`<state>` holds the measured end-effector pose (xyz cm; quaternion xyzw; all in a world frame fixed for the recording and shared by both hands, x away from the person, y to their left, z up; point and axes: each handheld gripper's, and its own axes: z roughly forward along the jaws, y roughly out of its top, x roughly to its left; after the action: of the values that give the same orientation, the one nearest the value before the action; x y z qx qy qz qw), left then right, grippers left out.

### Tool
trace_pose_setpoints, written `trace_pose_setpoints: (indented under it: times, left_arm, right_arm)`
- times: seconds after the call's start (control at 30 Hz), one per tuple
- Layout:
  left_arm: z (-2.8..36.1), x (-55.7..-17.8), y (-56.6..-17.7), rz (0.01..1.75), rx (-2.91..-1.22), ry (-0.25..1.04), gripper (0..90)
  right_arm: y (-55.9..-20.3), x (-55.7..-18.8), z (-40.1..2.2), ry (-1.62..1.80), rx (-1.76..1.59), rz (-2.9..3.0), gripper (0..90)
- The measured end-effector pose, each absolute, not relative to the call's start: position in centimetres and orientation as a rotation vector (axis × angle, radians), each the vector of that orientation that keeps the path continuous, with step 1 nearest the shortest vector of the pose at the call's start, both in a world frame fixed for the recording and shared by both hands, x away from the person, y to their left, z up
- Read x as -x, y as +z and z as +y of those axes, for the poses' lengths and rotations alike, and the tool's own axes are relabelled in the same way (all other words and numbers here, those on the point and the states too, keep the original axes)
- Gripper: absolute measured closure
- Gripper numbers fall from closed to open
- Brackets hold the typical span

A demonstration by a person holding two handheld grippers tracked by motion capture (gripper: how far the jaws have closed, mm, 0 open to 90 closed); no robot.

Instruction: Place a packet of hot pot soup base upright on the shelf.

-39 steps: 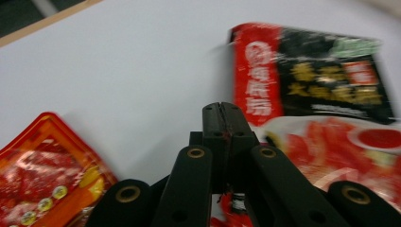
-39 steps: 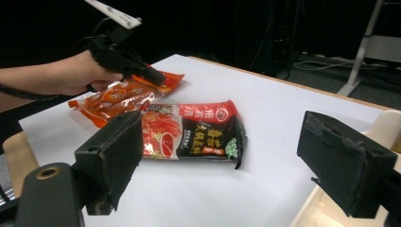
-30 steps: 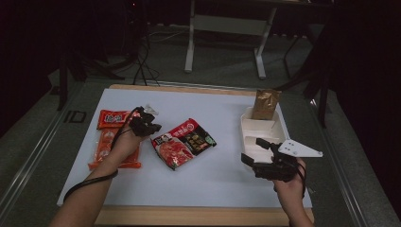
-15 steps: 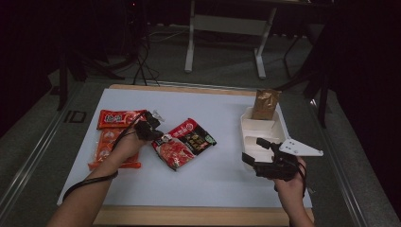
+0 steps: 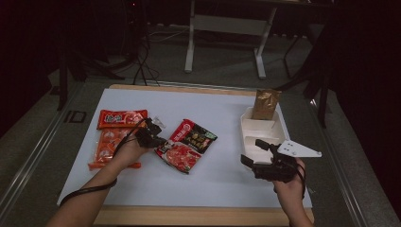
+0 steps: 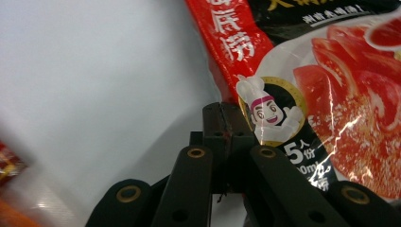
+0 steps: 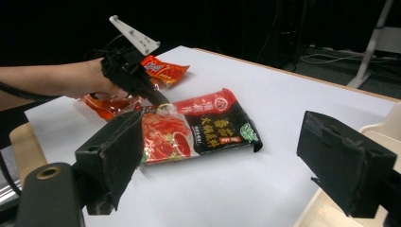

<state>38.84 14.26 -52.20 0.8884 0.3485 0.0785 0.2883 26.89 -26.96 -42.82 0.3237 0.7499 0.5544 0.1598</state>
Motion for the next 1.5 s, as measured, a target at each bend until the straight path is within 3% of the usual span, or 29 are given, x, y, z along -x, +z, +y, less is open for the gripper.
trace_pose_setpoints:
  times: [0.53, 1.13, 1.37, 1.5]
  left_arm:
    - [12.7, -36.8, -52.5, 0.892, -2.321, 0.102, 89.9]
    - [8.7, -35.1, -52.5, 0.785, -2.350, 0.089, 89.8]
    - [9.4, -35.3, -52.3, 0.823, -2.325, 0.084, 89.6]
    - [10.3, -35.6, -51.1, 0.845, -2.275, 0.116, 83.9]
  right_arm:
    - [-43.0, -26.5, -27.2, 1.558, -0.859, 2.123, 17.0]
    - [-42.9, -26.3, -27.7, 1.500, -0.886, 2.080, 15.8]
    - [-43.0, -26.3, -27.6, 1.502, -0.881, 2.082, 15.8]
    - [-43.0, -26.2, -27.5, 1.509, -0.877, 2.083, 15.9]
